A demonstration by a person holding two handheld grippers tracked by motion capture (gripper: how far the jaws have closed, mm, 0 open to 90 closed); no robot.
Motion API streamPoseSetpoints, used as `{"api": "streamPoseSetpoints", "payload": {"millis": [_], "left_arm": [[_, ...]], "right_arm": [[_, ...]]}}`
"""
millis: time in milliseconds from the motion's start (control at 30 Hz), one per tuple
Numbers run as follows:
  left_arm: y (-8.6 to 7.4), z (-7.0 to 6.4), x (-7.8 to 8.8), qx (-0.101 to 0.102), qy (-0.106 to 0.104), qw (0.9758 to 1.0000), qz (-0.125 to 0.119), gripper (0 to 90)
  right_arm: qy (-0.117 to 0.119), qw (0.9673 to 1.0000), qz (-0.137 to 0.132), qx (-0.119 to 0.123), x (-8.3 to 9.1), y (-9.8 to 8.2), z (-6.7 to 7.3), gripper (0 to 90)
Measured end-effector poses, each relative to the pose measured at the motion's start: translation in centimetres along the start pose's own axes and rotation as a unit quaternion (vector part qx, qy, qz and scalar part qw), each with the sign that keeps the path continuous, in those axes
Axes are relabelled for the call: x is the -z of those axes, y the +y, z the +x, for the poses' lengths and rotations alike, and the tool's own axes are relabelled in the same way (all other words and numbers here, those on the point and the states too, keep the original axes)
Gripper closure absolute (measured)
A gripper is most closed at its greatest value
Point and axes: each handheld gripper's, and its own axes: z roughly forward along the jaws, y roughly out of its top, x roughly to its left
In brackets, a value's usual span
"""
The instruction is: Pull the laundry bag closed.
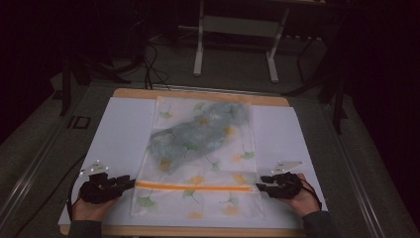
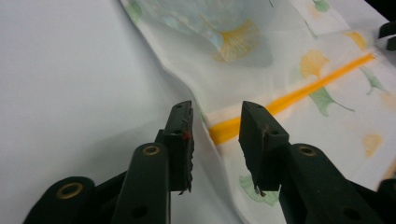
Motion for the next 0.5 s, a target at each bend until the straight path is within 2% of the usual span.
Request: {"api": "streamPoseSetpoints", "payload": {"millis": [33,67,100,167,200,233,300,333,367,400,433,467,500], "left_arm": [[0.0,0.0,0.0,0.000,0.000,1.0000,0.000,64.5],[0.0,-0.1,0.0,-0.008,0.011,0.9999,-0.010,64.5],[-0.1,-0.2,0.0,-0.012,0.020,0.9996,-0.016,62.5],[-0.4,0.0,-0.2,-0.010,0.043,0.9986,-0.029,62.1],[-0.4,0.0,-0.2,-0.010,0.043,0.9986,-0.029,61.9],[-0.5,0.1,-0.3,-0.007,0.060,0.9976,-0.034,61.4],[-0.7,0.3,-0.5,-0.003,0.078,0.9963,-0.035,60.0],[-0.7,0.3,-0.5,-0.003,0.078,0.9963,-0.035,59.3],[-0.7,0.4,-0.6,-0.001,0.088,0.9956,-0.034,58.9],[-0.8,0.4,-0.8,-0.001,0.098,0.9946,-0.033,58.9],[-0.8,0.4,-1.0,0.000,0.110,0.9934,-0.033,57.7],[-0.7,0.6,-1.5,-0.005,0.134,0.9906,-0.030,57.1],[-0.6,0.6,-1.8,-0.007,0.149,0.9885,-0.027,56.2]], "right_arm": [[-0.005,0.9999,-0.009,-0.012,0.1,-0.2,-0.2,61.1],[-0.005,0.9999,-0.009,-0.012,0.1,-0.2,-0.2,60.7],[-0.019,0.9990,-0.022,-0.033,0.2,-0.7,-0.4,59.0],[-0.038,0.9973,-0.040,-0.049,0.2,-1.4,-0.6,57.9],[-0.038,0.9973,-0.040,-0.049,0.2,-1.4,-0.6,57.9],[-0.053,0.9953,-0.049,-0.064,0.3,-1.8,-0.7,57.4],[-0.056,0.9935,-0.061,-0.078,0.2,-2.4,-0.9,56.7],[-0.056,0.9935,-0.061,-0.078,0.2,-2.4,-0.9,56.7],[-0.069,0.9916,-0.066,-0.087,0.1,-2.8,-1.0,56.1],[-0.069,0.9916,-0.066,-0.087,0.1,-2.8,-1.0,56.1],[-0.084,0.9905,-0.063,-0.088,0.0,-3.1,-1.0,54.3],[-0.093,0.9897,-0.066,-0.086,-0.1,-3.2,-1.1,53.9],[-0.101,0.9884,-0.070,-0.089,-0.1,-3.3,-1.1,53.2]]}}
